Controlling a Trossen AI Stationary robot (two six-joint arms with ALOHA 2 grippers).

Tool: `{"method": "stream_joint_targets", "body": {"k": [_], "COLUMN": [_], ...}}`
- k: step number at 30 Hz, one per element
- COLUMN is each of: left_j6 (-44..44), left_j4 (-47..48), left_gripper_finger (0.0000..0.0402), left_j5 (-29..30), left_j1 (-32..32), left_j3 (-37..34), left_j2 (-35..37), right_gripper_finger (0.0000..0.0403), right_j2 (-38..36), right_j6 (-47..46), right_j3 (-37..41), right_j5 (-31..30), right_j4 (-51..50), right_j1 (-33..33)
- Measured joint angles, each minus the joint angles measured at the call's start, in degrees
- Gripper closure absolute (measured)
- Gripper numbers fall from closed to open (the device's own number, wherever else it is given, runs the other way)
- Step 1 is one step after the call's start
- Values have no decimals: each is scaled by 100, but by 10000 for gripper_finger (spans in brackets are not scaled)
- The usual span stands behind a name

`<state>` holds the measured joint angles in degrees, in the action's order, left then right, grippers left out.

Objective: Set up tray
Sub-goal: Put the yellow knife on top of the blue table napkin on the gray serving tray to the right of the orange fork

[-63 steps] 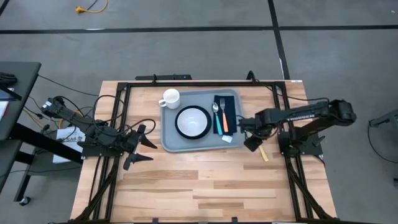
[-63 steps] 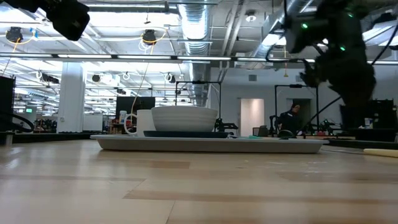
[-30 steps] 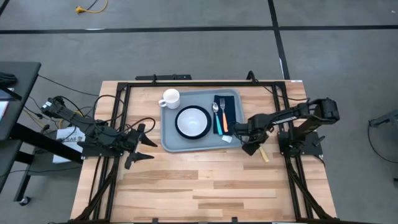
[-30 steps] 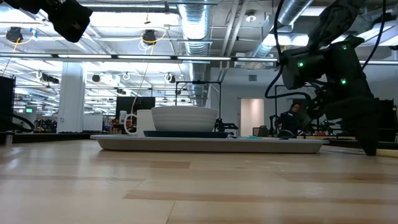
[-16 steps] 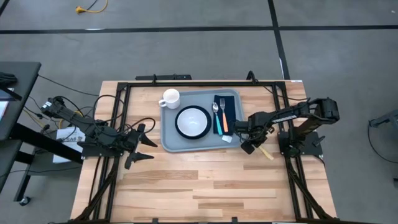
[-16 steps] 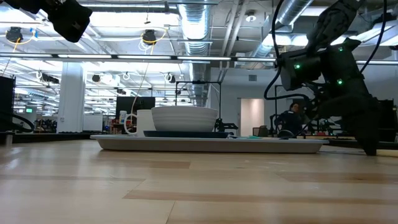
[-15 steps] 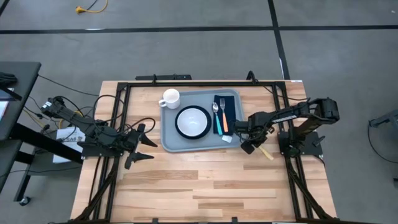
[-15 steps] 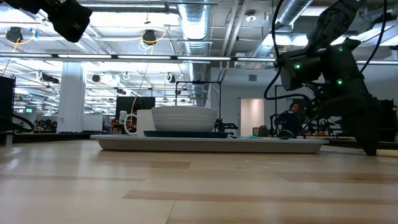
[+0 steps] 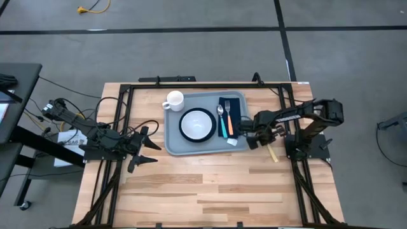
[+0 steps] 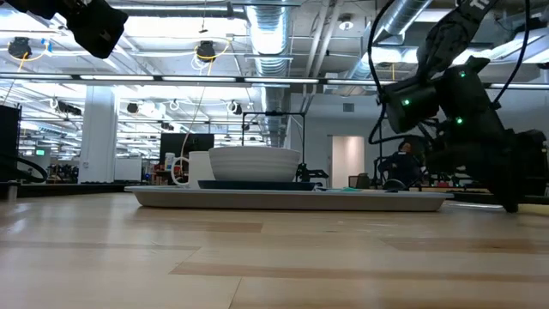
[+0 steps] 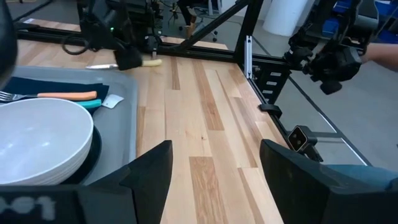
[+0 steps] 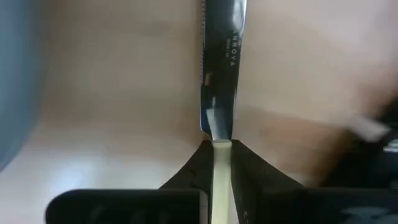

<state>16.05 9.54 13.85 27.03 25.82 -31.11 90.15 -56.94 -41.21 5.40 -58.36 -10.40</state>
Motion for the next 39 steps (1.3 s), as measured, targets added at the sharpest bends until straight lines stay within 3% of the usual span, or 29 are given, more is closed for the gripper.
{"method": "stream_joint_targets", "body": {"k": [5, 11, 20, 32, 39], "left_j6": [-6, 0, -39, -48, -43], "left_j4": [0, 22, 67, 63, 62], "left_gripper_finger": [171, 171, 171, 171, 171], "left_j5": [0, -163, -251, -252, -254], "left_j1": [0, 0, 1, 1, 0], "left_j3": [0, 0, 0, 0, 0], "left_j2": [-1, -2, 0, -2, -1], "right_gripper_finger": [396, 394, 398, 398, 398], "right_j2": [-94, -576, -1142, 303, 1286], "right_j6": [-641, -771, -797, -165, 256], "right_j3": [4, -114, -1113, -3139, -3693], "right_j5": [-614, -791, -1006, -746, -393], "right_j4": [102, 396, 160, -21, -147], "right_j1": [-415, -850, -995, -1271, -1645]}}
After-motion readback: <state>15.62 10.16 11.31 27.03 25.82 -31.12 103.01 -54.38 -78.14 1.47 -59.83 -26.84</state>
